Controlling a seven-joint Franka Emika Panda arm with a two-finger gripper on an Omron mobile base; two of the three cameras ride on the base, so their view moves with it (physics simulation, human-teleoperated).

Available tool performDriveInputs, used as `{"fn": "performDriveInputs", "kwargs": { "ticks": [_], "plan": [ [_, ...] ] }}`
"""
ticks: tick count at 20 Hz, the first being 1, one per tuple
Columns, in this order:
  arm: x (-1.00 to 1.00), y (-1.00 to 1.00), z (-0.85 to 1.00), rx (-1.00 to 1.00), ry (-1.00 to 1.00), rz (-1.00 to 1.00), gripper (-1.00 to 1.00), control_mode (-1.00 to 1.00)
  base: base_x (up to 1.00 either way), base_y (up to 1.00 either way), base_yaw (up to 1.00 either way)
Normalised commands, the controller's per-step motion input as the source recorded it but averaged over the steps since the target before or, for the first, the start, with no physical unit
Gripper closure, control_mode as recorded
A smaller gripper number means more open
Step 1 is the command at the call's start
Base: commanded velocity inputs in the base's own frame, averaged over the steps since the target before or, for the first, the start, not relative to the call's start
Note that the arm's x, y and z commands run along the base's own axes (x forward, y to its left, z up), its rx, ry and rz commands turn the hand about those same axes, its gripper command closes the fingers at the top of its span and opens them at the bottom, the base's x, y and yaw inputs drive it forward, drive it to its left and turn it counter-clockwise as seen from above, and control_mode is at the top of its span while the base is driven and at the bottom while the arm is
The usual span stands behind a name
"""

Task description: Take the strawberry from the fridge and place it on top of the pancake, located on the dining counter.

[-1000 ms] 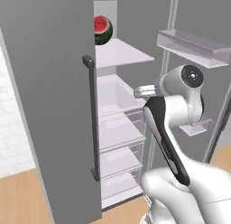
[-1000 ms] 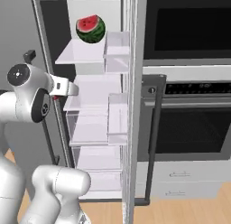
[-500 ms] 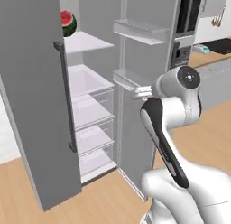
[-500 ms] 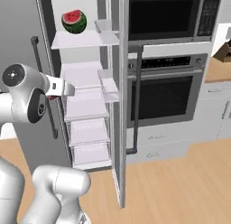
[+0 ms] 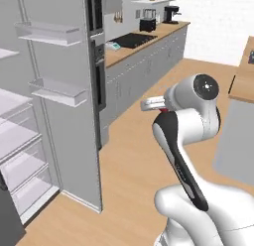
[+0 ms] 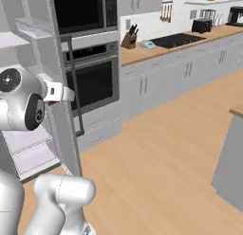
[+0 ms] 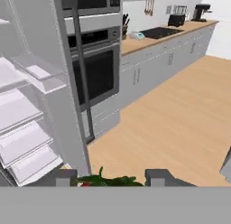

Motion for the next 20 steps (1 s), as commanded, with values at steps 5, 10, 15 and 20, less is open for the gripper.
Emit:
{"fn": "performDriveInputs", "kwargs": {
  "ticks": [5, 10, 15, 20],
  "plan": [
    [0.00, 0.00, 0.00, 0.00, 0.00, 0.00, 1.00, 1.00, -0.26, -0.08, -0.83],
    [0.00, 0.00, 0.00, 0.00, 0.00, 0.00, 1.00, 1.00, 0.01, -0.59, -0.66],
    [0.00, 0.00, 0.00, 0.00, 0.00, 0.00, 1.00, 1.00, 0.03, -1.00, -0.20],
    [0.00, 0.00, 0.00, 0.00, 0.00, 0.00, 1.00, 1.00, 0.11, -1.00, 0.00]
  ]
}}
